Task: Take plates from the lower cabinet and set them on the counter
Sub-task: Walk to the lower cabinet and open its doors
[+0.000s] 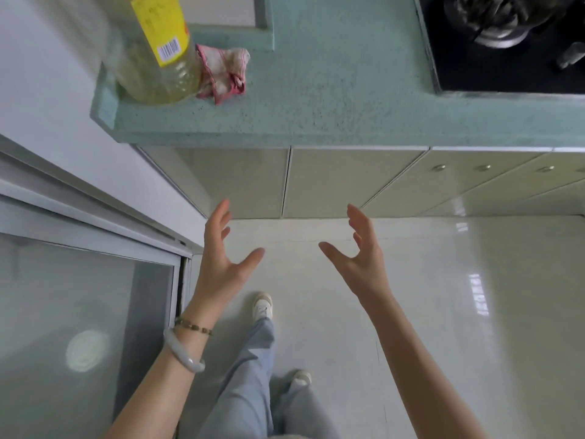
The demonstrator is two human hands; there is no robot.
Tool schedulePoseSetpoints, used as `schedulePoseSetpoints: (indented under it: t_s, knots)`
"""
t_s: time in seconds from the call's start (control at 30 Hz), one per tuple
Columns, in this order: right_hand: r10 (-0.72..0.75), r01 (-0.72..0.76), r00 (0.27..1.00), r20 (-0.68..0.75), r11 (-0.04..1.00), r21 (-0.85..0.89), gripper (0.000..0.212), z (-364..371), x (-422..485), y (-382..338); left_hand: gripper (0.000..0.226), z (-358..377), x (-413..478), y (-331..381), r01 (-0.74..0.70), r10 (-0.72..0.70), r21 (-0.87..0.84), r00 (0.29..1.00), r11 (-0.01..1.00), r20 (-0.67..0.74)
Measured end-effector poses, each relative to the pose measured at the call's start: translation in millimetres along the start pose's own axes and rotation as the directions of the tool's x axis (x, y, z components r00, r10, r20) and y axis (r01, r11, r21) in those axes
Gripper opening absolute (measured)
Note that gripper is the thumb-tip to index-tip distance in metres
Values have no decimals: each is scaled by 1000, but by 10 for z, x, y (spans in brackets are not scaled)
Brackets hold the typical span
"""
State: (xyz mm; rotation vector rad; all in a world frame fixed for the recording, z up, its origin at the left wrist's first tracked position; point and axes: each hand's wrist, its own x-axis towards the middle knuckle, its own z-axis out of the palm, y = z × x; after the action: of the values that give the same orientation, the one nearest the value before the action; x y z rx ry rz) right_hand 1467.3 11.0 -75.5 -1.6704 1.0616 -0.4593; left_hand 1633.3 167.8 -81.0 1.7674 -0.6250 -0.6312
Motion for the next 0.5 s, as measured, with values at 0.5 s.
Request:
schedulePoseSetpoints:
  t_s: [0.5]
  knots:
    - [-275,287,957,-89,944,165,73,883,919,2064,89,824,885,-2309,-226,227,-15,973,974,37]
